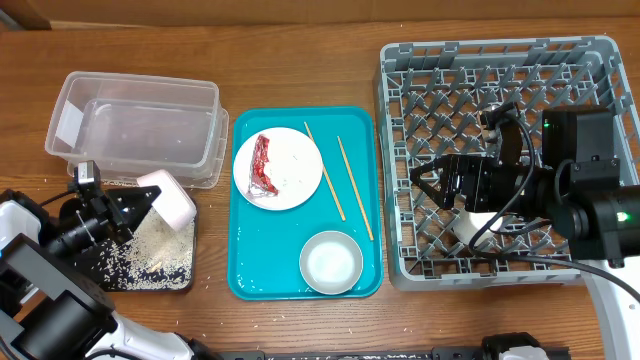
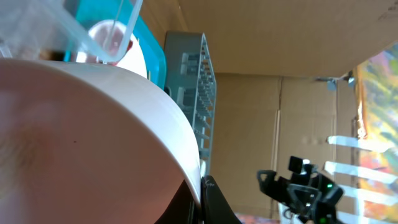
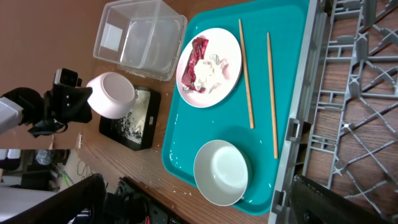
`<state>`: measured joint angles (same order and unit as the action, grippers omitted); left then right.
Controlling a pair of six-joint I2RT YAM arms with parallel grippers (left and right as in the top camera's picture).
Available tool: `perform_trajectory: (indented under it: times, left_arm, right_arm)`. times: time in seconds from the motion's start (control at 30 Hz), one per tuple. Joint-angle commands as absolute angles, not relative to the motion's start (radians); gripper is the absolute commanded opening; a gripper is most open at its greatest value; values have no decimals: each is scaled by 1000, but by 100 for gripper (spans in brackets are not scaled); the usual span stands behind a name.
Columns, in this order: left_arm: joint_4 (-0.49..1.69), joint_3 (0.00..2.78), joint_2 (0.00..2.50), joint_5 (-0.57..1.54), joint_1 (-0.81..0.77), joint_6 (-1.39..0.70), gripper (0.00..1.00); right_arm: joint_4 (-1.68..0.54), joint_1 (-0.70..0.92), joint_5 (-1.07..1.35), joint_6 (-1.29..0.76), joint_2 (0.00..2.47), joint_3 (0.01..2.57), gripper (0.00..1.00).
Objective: Sort waste into correct bins and load items into the dishwasher
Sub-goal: 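Tip the pink bowl over the black tray to dump the rice, then set the empty pink bowl back on the teal tray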
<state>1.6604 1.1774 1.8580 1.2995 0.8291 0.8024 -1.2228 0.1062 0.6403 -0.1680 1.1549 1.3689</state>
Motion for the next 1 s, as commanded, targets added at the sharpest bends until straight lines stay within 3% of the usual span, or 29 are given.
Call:
perform_trajectory:
  times: [0.0, 0.37, 0.47, 0.7, 0.97]
  left_arm:
    - [1688, 1179, 1857, 1322, 831, 795, 4]
    - [1655, 1182, 1729, 1256, 835, 883, 4]
    - [1474, 1181, 1678, 1181, 826, 594, 4]
    - [1462, 1181, 1565, 1073, 657, 508, 4]
    - [1285, 1181, 1367, 643, 394, 96, 4]
  right_arm:
    - [-1220, 112, 649, -164, 1150, 1388, 96]
    - [-1209, 112, 649, -164, 1150, 1388, 96]
    - [-1204, 112, 649, -164, 1150, 1388, 96]
    - [-1200, 112, 649, -163, 1150, 1388, 96]
    - [-1201, 112, 649, -163, 1150, 1388, 97]
